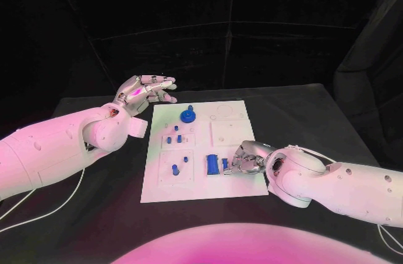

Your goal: Assemble the parts on the task board

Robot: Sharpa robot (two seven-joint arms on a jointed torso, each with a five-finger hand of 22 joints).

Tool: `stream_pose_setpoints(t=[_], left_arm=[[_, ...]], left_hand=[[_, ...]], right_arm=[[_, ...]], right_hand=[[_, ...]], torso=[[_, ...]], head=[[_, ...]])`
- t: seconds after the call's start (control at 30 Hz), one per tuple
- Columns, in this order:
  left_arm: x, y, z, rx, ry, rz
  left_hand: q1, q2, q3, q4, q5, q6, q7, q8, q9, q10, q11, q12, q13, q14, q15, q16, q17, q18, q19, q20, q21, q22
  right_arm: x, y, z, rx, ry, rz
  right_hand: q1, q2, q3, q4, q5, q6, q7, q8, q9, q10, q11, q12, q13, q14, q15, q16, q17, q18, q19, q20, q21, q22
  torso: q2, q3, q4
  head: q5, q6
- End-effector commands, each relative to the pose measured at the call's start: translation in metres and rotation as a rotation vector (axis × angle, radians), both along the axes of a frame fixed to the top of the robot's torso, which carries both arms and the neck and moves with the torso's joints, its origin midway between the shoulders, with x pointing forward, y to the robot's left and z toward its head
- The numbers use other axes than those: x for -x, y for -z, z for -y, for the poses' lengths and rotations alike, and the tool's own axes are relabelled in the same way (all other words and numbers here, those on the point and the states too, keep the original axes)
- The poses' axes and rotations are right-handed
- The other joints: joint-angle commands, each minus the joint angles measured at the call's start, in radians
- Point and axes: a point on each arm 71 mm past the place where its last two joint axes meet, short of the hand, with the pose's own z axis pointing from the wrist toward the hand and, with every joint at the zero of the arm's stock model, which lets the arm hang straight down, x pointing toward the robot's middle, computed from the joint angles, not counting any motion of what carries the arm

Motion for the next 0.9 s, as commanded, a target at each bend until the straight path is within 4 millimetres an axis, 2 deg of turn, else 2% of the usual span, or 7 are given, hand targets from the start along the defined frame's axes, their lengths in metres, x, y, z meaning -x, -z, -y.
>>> stream_pose_setpoints(t=[0.03,0.23,0.4,0.57,0.7,0.73,0.9], left_arm=[[0.000,-0.001,0.000,0.009,0.006,0.007],[0.000,-0.001,0.000,0.008,0.007,0.005],[0.000,0.000,0.000,0.006,0.005,0.004],[-0.001,0.000,-0.001,0.003,-0.005,0.008],[-0.005,0.001,-0.006,0.000,-0.020,0.018],[-0.007,0.002,-0.008,-0.001,-0.026,0.021],[-0.017,0.005,-0.016,-0.005,-0.048,0.037]], left_hand=[[0.000,0.009,-0.003,-0.005,0.003,-0.003,-0.004,0.005,-0.001,-0.002,-0.006,0.006,-0.001,-0.006,0.000,-0.005,0.002,0.004,0.007,0.002,-0.005,-0.001],[0.000,0.009,-0.003,-0.005,0.003,-0.003,-0.004,0.005,-0.001,-0.002,-0.006,0.006,-0.001,-0.006,0.000,-0.005,0.002,0.004,0.007,0.002,-0.005,-0.001],[0.000,0.009,-0.003,-0.005,0.003,-0.003,-0.004,0.005,-0.001,-0.002,-0.006,0.006,-0.001,-0.006,0.000,-0.005,0.002,0.004,0.007,0.002,-0.005,-0.001],[-0.005,0.006,-0.005,-0.005,0.002,-0.003,-0.004,0.008,-0.001,-0.002,-0.005,0.009,-0.001,-0.021,0.004,-0.016,-0.002,0.002,-0.005,0.004,-0.012,-0.006],[-0.013,0.008,-0.006,-0.003,0.002,-0.003,-0.006,0.012,-0.001,-0.004,-0.003,0.011,-0.002,-0.051,0.012,-0.055,-0.017,-0.001,-0.038,0.012,-0.036,-0.022],[-0.015,0.010,-0.005,-0.001,0.002,-0.001,-0.008,0.014,-0.001,-0.003,-0.003,0.011,-0.002,-0.059,0.014,-0.068,-0.022,-0.001,-0.049,0.015,-0.043,-0.026],[-0.026,0.015,0.006,0.003,-0.002,0.012,-0.019,0.005,-0.003,0.012,-0.001,-0.023,-0.004,-0.107,0.039,-0.196,-0.063,-0.003,-0.137,0.042,-0.110,-0.070]], right_arm=[[0.000,0.000,0.002,0.006,0.011,-0.003],[0.005,-0.003,0.004,-0.032,-0.022,-0.023],[0.008,-0.011,0.005,-0.168,-0.058,-0.038],[-0.013,-0.032,0.013,-0.430,-0.048,0.007],[-0.053,-0.051,0.034,-0.654,0.049,0.058],[-0.064,-0.054,0.040,-0.702,0.082,0.069],[-0.107,-0.058,0.063,-0.862,0.197,0.119]], right_hand=[[0.011,-0.001,-0.012,-0.003,0.007,-0.009,0.000,0.000,0.000,0.001,0.003,-0.001,-0.001,0.069,0.000,-0.003,0.084,-0.003,0.000,-0.003,-0.005,-0.001],[-0.006,-0.037,-0.051,-0.003,0.010,-0.022,0.007,-0.007,0.001,-0.010,0.009,-0.018,-0.012,0.067,0.004,-0.010,0.075,0.000,-0.007,-0.001,-0.016,-0.016],[-0.030,-0.064,-0.083,0.022,-0.032,-0.089,0.030,-0.040,-0.007,-0.095,0.030,-0.159,-0.119,0.045,0.020,-0.071,-0.004,0.018,-0.047,0.011,-0.084,-0.109],[0.053,-0.020,-0.059,-0.008,0.030,-0.132,0.052,-0.063,-0.011,-0.213,0.048,-0.355,-0.274,0.007,0.036,-0.191,-0.140,0.052,-0.121,0.028,-0.228,-0.294],[0.139,0.021,-0.042,-0.050,0.054,-0.157,0.071,-0.081,-0.016,-0.338,0.066,-0.574,-0.450,-0.126,0.053,-0.574,-0.519,0.114,-0.288,0.045,-0.575,-0.688],[0.159,0.031,-0.038,-0.058,0.049,-0.167,0.079,-0.091,-0.020,-0.355,0.076,-0.632,-0.500,-0.169,0.062,-0.699,-0.622,0.114,-0.302,0.052,-0.620,-0.717],[0.222,0.060,-0.032,-0.071,0.028,-0.182,0.120,-0.150,-0.061,-0.384,0.113,-0.896,-0.758,-0.277,0.112,-0.964,-0.750,0.108,-0.382,0.099,-0.830,-0.853]], torso=[[-0.001,-0.0001,-0.0034],[-0.003,-0.0012,-0.0051],[-0.005,-0.0018,-0.0037],[-0.014,-0.0051,-0.0024],[-0.031,-0.0119,-0.0019],[-0.036,-0.0145,-0.0015],[-0.065,-0.0296,0.0001]], head=[[0.001,0.001],[-0.002,0.004],[-0.007,0.011],[-0.015,0.028],[-0.022,0.040],[-0.023,0.047],[-0.030,0.064]])
